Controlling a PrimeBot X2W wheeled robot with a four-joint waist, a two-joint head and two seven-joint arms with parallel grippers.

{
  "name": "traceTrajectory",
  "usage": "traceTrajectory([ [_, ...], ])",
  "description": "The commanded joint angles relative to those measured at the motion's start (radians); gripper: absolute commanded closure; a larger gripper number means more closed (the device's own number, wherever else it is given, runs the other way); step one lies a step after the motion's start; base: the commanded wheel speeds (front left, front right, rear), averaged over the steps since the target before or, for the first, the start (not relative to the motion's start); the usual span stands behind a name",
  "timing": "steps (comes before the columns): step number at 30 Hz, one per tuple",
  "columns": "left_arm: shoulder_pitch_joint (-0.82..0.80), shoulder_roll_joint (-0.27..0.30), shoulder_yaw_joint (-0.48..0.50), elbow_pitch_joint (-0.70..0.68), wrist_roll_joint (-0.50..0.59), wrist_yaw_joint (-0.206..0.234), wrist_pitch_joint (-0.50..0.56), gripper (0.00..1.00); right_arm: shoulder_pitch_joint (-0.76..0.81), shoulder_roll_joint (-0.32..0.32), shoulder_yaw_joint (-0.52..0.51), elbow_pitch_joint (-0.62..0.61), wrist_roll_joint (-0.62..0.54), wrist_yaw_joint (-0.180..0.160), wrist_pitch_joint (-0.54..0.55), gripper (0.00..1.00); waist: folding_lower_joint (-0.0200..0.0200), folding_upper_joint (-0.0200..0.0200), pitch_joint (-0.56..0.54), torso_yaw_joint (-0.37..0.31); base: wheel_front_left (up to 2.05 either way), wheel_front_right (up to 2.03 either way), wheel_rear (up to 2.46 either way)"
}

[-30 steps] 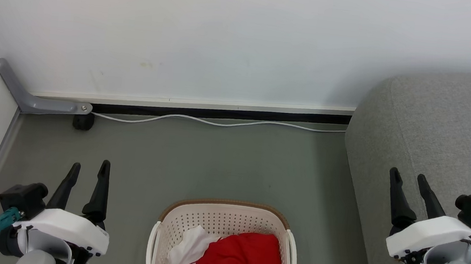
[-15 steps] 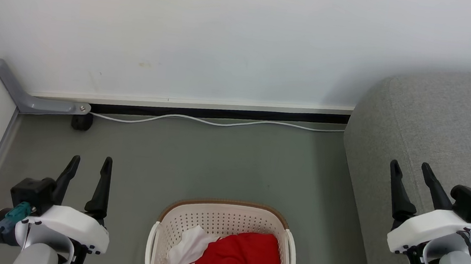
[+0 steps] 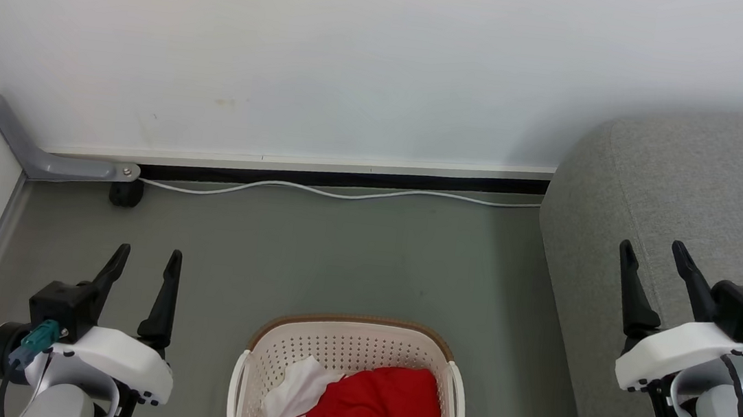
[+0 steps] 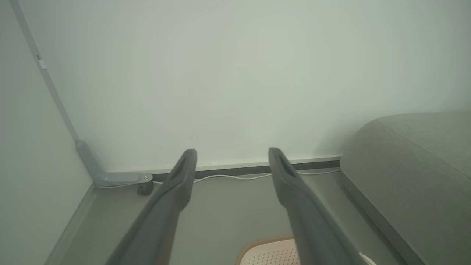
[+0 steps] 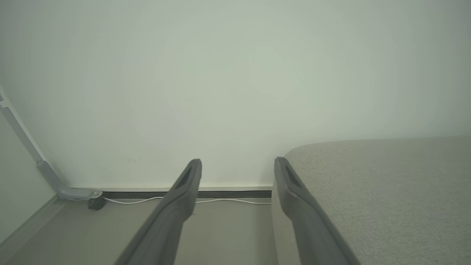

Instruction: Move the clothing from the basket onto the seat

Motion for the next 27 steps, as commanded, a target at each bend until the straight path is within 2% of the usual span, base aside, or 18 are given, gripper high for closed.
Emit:
traceTrajectory([
  [1, -0.05, 0.027, 0.033, -0.025, 0.001, -0.007, -0.013, 0.0, -0.024, -0.007, 0.012, -0.021, -0.014, 0.004, -0.015, 0.0, 0.0, 0.0, 0.0, 0.0, 0.0, 0.0, 0.0],
  [9, -0.044, 0.018, 0.03, -0.013, -0.015, -0.007, -0.013, 0.0, -0.022, -0.004, -0.006, -0.034, -0.017, 0.004, -0.015, 0.0, 0.0, 0.0, 0.015, -0.001, 0.0, 0.0, 0.0],
  [13, -0.049, 0.011, 0.021, -0.004, -0.03, -0.007, -0.013, 0.0, -0.038, 0.001, -0.016, -0.059, -0.026, 0.004, -0.015, 0.0, 0.0, 0.0, 0.058, -0.004, 0.0, 0.0, 0.0],
  [20, -0.082, -0.001, -0.014, 0.011, -0.06, -0.007, -0.013, 0.0, -0.096, 0.018, -0.037, -0.128, -0.051, 0.004, -0.015, 0.0, 0.0, 0.0, 0.188, -0.011, 0.0, 0.0, 0.0],
  [27, -0.15, -0.009, -0.062, 0.043, -0.101, -0.007, -0.013, 0.0, -0.187, 0.045, -0.04, -0.201, -0.078, 0.004, -0.015, 0.0, 0.0, 0.0, 0.379, -0.042, 0.0, 0.0, 0.0],
])
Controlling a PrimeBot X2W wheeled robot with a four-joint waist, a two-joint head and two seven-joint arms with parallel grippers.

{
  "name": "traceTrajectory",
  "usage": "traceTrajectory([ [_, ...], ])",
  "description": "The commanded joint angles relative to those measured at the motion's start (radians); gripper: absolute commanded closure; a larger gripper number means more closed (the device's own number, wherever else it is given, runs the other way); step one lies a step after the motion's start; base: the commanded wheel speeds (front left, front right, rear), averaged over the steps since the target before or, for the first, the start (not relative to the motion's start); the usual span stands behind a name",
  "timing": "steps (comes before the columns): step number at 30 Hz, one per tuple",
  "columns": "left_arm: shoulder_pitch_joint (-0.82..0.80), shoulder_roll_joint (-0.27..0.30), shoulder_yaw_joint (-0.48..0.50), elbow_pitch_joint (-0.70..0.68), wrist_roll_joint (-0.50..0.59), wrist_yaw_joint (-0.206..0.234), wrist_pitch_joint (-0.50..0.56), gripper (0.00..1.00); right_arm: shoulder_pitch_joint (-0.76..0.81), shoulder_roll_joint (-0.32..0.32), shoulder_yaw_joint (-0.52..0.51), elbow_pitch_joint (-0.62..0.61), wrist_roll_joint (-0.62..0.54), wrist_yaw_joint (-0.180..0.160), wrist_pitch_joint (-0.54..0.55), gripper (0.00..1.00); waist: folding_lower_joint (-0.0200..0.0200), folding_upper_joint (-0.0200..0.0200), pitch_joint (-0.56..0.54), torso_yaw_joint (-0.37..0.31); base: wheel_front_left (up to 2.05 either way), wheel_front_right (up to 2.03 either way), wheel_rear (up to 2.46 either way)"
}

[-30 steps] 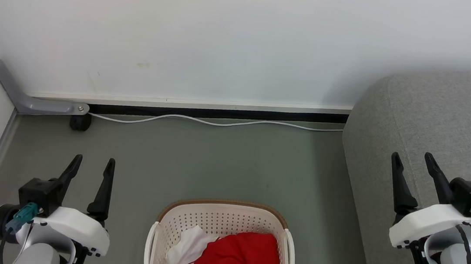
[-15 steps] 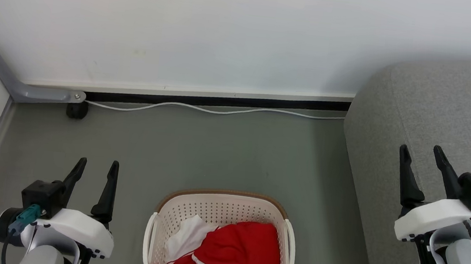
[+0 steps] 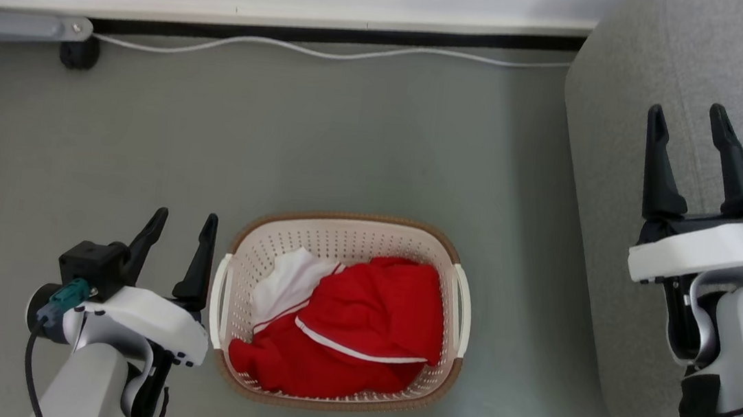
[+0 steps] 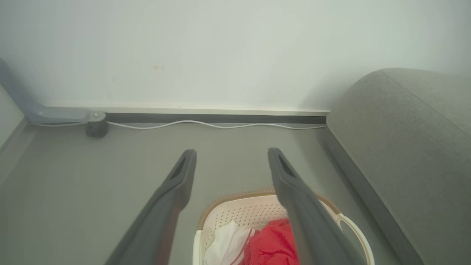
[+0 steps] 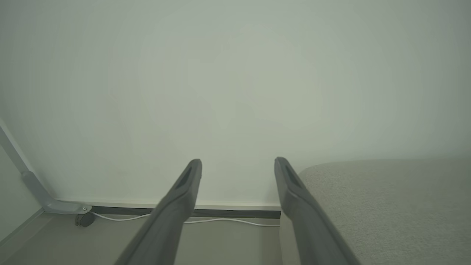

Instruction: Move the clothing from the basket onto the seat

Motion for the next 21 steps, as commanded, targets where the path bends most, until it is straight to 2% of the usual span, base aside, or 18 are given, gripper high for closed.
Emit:
traceTrajectory([
  [1, -0.046, 0.012, 0.015, -0.008, -0.012, -0.004, -0.01, 0.0, -0.032, 0.003, 0.019, -0.034, -0.017, 0.004, -0.014, 0.0, 0.0, 0.0, 0.1, -0.025, 0.0, 0.0, 0.0],
  [12, -0.157, 0.003, -0.139, 0.091, -0.082, -0.004, -0.01, 0.0, -0.127, 0.025, 0.031, -0.076, -0.045, 0.004, -0.014, 0.0, 0.0, 0.0, 0.284, -0.061, 0.0, 0.0, 0.0],
  [21, -0.257, -0.02, -0.352, 0.227, -0.192, -0.004, -0.01, 0.0, -0.191, 0.042, 0.059, -0.096, -0.054, 0.004, -0.014, 0.0, 0.0, 0.0, 0.395, -0.084, 0.0, 0.0, 0.0],
])
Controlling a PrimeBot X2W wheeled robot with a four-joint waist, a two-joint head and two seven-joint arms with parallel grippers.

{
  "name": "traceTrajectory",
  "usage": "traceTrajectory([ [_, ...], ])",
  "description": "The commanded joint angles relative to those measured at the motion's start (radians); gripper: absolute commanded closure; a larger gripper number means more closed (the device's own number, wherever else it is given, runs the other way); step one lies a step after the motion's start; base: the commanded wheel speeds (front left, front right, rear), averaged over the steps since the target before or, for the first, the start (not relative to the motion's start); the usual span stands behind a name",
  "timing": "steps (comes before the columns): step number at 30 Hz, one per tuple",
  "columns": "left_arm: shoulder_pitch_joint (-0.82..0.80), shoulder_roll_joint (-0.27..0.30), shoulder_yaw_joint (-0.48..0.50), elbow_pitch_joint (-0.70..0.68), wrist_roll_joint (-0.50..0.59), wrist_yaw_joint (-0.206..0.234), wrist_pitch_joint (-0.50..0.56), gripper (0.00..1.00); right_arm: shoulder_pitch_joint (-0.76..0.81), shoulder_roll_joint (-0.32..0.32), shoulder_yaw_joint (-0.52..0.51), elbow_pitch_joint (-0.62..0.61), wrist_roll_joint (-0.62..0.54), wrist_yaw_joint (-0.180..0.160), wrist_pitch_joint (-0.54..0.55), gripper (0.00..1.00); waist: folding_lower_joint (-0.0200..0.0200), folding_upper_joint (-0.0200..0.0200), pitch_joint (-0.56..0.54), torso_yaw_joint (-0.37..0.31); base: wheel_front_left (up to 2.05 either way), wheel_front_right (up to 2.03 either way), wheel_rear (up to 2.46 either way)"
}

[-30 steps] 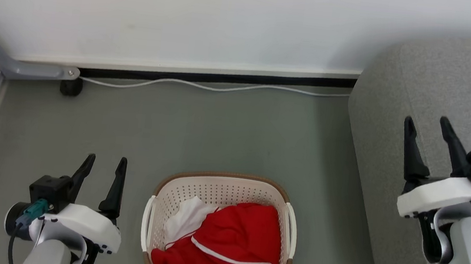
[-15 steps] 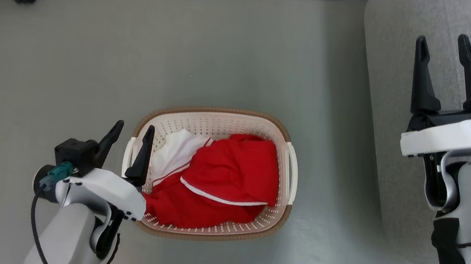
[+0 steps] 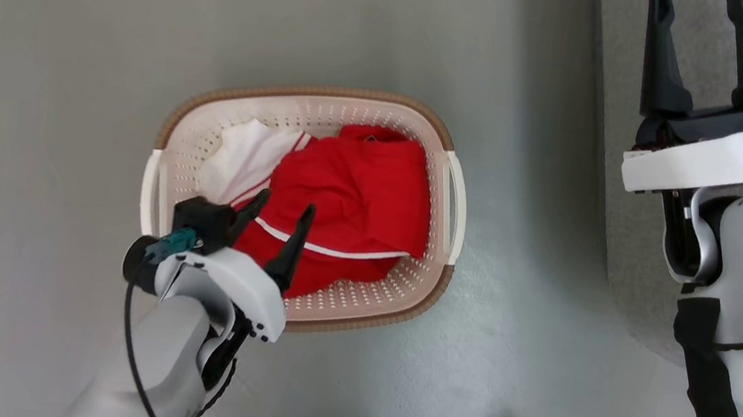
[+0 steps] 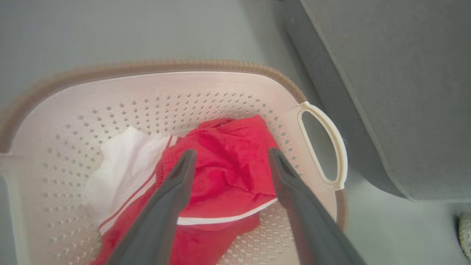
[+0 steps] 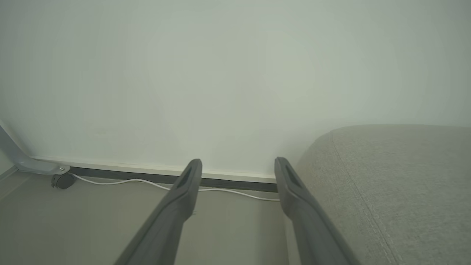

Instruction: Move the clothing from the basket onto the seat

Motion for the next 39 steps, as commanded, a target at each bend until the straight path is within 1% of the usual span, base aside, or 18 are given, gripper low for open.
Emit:
traceTrajectory([
  [1, -0.036, 0.008, -0.012, 0.007, -0.024, -0.004, -0.01, 0.0, -0.009, 0.012, 0.023, -0.033, -0.004, 0.004, -0.013, 0.0, 0.0, 0.0, 0.043, -0.017, 0.0, 0.0, 0.0],
  [8, -0.143, 0.001, -0.163, 0.084, -0.112, -0.004, -0.01, 0.0, -0.043, 0.028, 0.053, -0.061, -0.006, 0.004, -0.013, 0.0, 0.0, 0.0, 0.123, -0.049, 0.0, 0.0, 0.0],
  [13, -0.219, 0.021, -0.245, 0.129, -0.156, -0.004, -0.01, 0.0, -0.067, 0.037, 0.078, -0.086, 0.0, 0.004, -0.013, 0.0, 0.0, 0.0, 0.179, -0.087, 0.0, 0.0, 0.0],
  [17, -0.276, 0.043, -0.297, 0.163, -0.188, -0.004, -0.01, 0.0, -0.08, 0.04, 0.092, -0.111, 0.007, 0.004, -0.013, 0.0, 0.0, 0.0, 0.225, -0.116, 0.0, 0.0, 0.0],
  [21, -0.321, 0.047, -0.341, 0.218, -0.239, -0.004, -0.01, 0.0, -0.084, 0.04, 0.11, -0.13, 0.03, 0.004, -0.013, 0.0, 0.0, 0.0, 0.262, -0.139, 0.0, 0.0, 0.0],
  [26, -0.375, 0.055, -0.394, 0.285, -0.275, -0.004, -0.005, 0.0, -0.084, 0.041, 0.118, -0.156, 0.052, 0.004, -0.013, 0.0, -0.0001, 0.0, 0.295, -0.16, 0.0, 0.0, 0.0],
  [33, -0.425, 0.059, -0.445, 0.369, -0.284, -0.004, 0.004, 0.0, -0.064, 0.041, 0.109, -0.181, 0.052, 0.004, -0.013, 0.0, -0.0001, 0.0, 0.314, -0.159, 0.0, 0.0, 0.0],
  [39, -0.482, 0.055, -0.508, 0.453, -0.233, -0.003, 0.029, 0.0, -0.045, 0.041, 0.102, -0.205, 0.048, 0.004, -0.013, 0.0, -0.0001, 0.0, 0.326, -0.154, 0.0, 0.0, 0.0],
])
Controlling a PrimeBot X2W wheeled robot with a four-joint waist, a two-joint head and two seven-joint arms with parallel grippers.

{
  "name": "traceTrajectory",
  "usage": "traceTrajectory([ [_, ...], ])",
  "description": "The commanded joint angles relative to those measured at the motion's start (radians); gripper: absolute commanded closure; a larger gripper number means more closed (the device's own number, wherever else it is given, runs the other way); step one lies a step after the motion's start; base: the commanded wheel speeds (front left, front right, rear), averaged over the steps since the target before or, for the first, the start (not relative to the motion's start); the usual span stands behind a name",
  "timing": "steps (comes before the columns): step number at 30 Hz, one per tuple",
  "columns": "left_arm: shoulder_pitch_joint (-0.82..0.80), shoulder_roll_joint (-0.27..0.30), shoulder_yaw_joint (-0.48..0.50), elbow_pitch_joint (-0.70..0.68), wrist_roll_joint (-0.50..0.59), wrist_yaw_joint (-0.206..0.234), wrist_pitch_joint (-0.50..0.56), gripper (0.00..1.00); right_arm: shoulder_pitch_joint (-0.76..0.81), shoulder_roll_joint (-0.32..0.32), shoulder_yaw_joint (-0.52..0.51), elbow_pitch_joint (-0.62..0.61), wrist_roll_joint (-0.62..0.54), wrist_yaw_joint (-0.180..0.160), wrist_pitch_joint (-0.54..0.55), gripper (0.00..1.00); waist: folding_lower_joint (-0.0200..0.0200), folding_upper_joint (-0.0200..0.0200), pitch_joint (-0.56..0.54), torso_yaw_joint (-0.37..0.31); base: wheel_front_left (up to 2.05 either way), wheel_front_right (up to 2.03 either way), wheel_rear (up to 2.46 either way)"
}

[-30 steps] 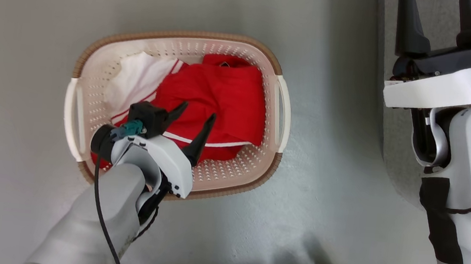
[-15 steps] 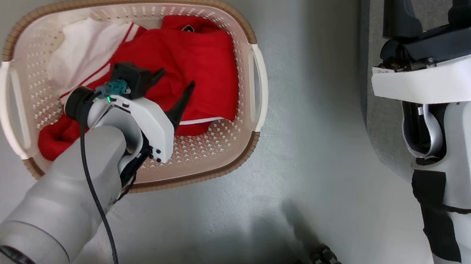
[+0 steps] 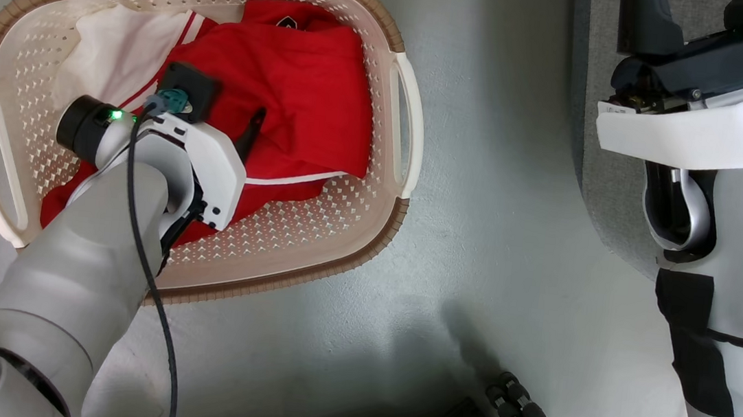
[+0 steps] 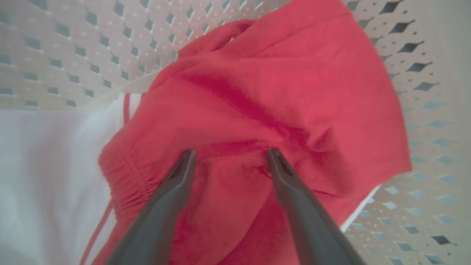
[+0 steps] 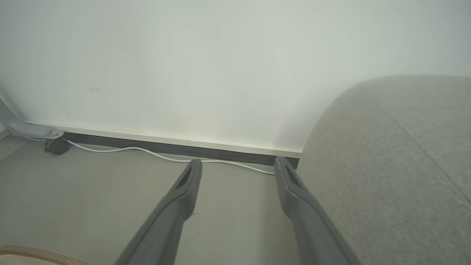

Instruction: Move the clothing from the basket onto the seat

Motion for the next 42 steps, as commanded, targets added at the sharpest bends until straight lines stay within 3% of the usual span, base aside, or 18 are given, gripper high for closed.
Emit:
traceTrajectory([
  [1, -0.003, 0.007, 0.0, 0.004, 0.013, -0.001, 0.008, 0.0, 0.051, 0.008, 0.006, -0.032, 0.004, 0.004, -0.006, 0.0, 0.0, 0.0, 0.002, 0.0, 0.0, 0.0, 0.0],
  [9, -0.03, -0.003, -0.043, 0.034, 0.044, 0.027, 0.086, 0.0, 0.059, 0.008, 0.0, -0.04, 0.004, 0.004, -0.006, 0.0, 0.0, 0.0, 0.006, 0.006, 0.0, 0.0, 0.0],
  [11, -0.03, -0.005, -0.047, 0.037, 0.043, 0.031, 0.101, 1.0, 0.058, 0.008, -0.001, -0.04, 0.004, 0.004, -0.006, 0.0, 0.0, 0.0, 0.006, 0.008, 0.0, 0.0, 0.0],
  [18, -0.028, -0.006, -0.045, 0.041, 0.028, 0.025, 0.114, 1.0, 0.049, 0.008, -0.007, -0.034, 0.012, 0.004, -0.006, 0.0, 0.0, 0.0, 0.0, 0.006, 0.0, 0.0, 0.0],
  [25, -0.014, 0.006, -0.042, 0.041, 0.013, 0.009, 0.037, 1.0, 0.032, 0.008, -0.003, -0.017, 0.03, 0.004, -0.006, 0.0, 0.0, 0.0, -0.034, -0.009, 0.0, 0.0, 0.0],
  [38, 0.074, -0.028, -0.022, -0.025, -0.033, -0.003, -0.041, 1.0, 0.074, 0.008, -0.02, 0.069, 0.002, 0.004, -0.006, 0.0, 0.0, 0.0, -0.237, 0.055, 0.0, 0.0, 0.0],
  [42, 0.106, -0.023, 0.023, -0.103, -0.035, -0.004, -0.042, 1.0, 0.101, 0.008, -0.024, 0.106, -0.018, 0.004, -0.006, 0.0, 0.0, 0.0, -0.309, 0.083, 0.0, 0.0, 0.0],
])
